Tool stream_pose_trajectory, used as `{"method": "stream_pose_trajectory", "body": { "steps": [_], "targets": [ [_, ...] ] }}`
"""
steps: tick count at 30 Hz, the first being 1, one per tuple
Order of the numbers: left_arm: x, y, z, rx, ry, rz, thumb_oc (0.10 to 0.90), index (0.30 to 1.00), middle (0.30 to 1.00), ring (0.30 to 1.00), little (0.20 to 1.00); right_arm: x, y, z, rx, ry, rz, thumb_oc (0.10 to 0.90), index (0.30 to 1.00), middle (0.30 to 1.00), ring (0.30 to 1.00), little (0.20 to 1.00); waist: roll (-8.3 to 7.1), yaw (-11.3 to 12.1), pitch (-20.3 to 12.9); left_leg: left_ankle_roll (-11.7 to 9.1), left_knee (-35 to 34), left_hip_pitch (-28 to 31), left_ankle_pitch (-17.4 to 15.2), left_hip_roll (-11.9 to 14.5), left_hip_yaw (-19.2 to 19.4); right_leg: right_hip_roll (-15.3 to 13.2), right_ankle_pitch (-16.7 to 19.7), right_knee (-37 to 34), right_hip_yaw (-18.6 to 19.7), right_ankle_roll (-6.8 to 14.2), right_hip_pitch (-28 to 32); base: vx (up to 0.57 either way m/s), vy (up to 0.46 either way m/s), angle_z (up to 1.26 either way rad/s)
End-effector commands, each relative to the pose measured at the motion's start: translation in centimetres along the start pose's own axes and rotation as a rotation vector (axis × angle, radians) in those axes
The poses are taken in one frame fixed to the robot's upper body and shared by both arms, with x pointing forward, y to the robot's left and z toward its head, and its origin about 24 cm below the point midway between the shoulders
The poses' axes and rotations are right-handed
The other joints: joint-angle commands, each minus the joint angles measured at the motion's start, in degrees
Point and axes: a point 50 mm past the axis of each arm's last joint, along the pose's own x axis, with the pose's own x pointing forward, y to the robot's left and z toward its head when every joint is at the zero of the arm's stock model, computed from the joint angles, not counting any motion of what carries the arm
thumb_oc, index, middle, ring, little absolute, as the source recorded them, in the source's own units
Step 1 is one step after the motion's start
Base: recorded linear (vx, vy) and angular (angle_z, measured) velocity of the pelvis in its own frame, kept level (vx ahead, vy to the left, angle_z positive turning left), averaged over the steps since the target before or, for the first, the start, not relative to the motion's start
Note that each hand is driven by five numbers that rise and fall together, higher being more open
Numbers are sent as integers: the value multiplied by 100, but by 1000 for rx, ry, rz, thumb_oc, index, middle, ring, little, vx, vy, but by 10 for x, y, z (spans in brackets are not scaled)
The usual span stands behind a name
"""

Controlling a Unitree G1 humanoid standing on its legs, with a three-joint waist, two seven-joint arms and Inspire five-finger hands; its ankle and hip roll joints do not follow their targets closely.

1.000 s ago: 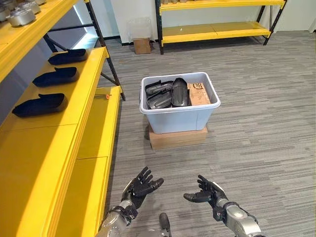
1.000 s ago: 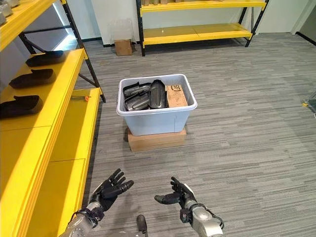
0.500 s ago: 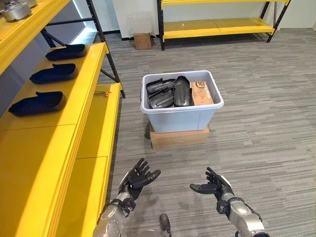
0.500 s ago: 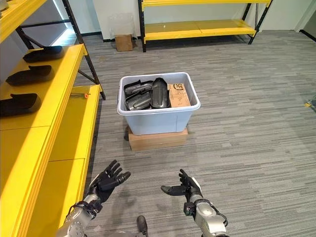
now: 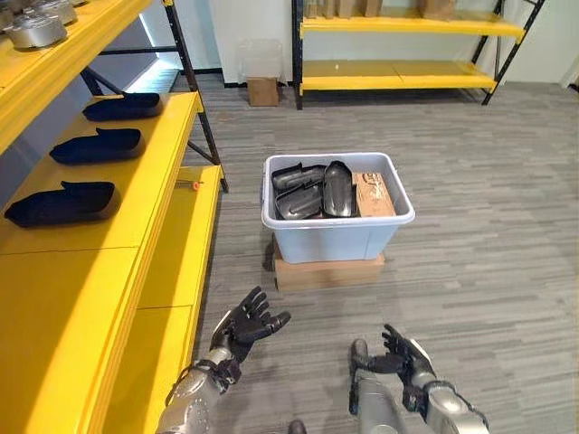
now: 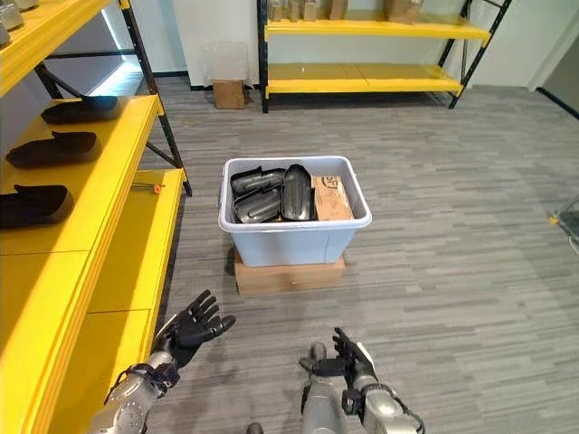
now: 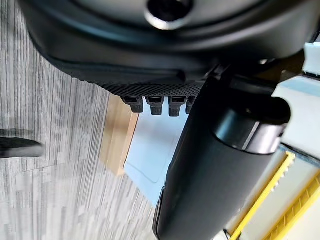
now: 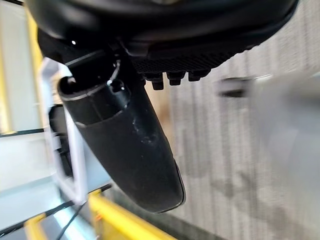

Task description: Move parts from the plastic box to the shelf.

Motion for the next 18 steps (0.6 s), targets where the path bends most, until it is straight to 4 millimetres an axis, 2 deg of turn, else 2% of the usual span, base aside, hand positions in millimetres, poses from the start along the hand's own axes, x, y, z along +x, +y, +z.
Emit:
{"method": "stream_pose_trajectory", "body": {
  "steps": [1, 7, 10, 18],
  "targets": [
    [18, -31, 44, 0, -199, -151, 900, 1000, 1000, 1000, 1000, 8, 2, 68, -27, -263, 28, 900, 1000, 1000, 1000, 1000, -76, 22, -428, -506, -548, -55, 380, 540, -36, 149, 97, -618, -235, 153, 1453, 170, -158, 9],
    [20, -33, 42, -36, -200, -128, 900, 1000, 1000, 1000, 1000, 9, -6, 72, -31, -250, -33, 900, 1000, 1000, 1000, 1000, -72, 83, -577, -634, -488, -167, 452, 665, 7, 225, -146, -777, -317, -10, 1843, 113, -89, -10],
    [21, -36, 42, -36, -201, -132, 900, 1000, 1000, 1000, 1000, 10, -4, 73, -33, -249, -33, 900, 1000, 1000, 1000, 1000, -42, 90, -563, -683, -404, -226, 502, 762, 80, 246, -239, -778, -354, -84, 1956, 95, -58, -14],
    [20, -35, 39, -38, -200, -124, 900, 1000, 1000, 1000, 1000, 9, 1, 75, -39, -266, -4, 900, 1000, 1000, 1000, 1000, -3, 56, -563, -737, -342, -232, 498, 812, 162, 251, -269, -900, -320, -122, 2086, 65, -26, 2]
  ]
}}
